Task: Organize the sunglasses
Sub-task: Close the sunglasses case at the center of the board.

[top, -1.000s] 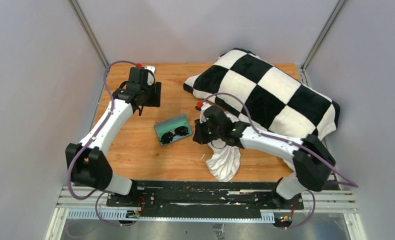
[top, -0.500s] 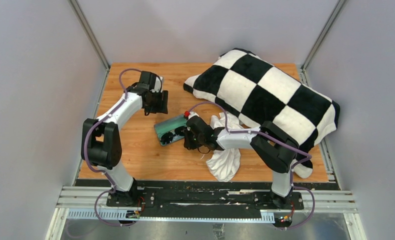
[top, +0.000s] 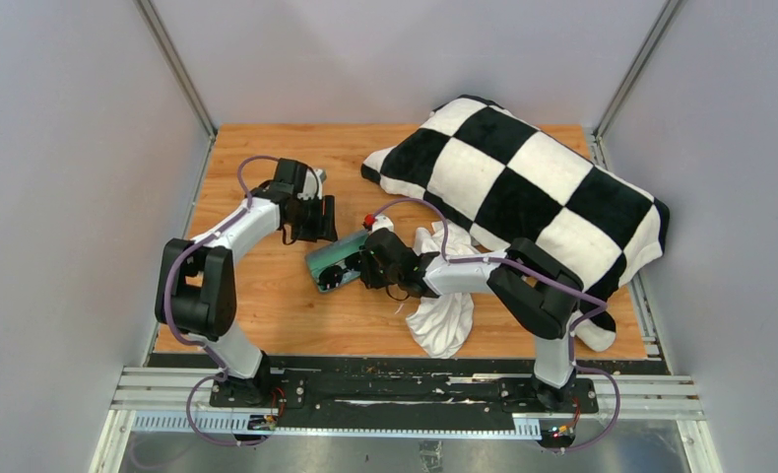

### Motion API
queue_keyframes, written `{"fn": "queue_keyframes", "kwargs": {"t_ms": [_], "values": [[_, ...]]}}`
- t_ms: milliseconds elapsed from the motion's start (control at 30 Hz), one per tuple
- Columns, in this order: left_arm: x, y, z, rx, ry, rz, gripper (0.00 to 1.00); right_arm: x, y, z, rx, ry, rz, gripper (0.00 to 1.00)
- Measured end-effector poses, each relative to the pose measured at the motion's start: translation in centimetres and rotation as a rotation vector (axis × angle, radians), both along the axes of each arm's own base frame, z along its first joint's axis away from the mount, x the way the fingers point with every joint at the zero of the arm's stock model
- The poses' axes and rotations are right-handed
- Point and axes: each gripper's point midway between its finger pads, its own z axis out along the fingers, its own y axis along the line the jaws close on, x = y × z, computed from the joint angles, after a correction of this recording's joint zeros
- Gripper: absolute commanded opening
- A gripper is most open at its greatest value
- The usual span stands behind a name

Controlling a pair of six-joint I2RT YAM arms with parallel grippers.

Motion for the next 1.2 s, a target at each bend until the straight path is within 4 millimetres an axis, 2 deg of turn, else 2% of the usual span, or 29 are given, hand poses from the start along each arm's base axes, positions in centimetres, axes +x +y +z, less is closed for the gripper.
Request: {"fn": "queue_keyframes", "kwargs": {"t_ms": [500,1000,1200], "values": [[-0.3,-1.4,0.3,-0.039,-0.057,0.014,0.61,0.8,0.5,0.0,0.011,-0.012,-0.002,0.30],[-0.2,0.0,-0.6,0.029,-0.058,0.087,0.61,1.1,0.5,0.2,0.034,0.000,0.009,0.30],[-1.3,0.6,-1.5,0.032,-0.046,0.119,0.61,1.5,0.2,0.1,0.046,0.010,0.004,0.30]]}}
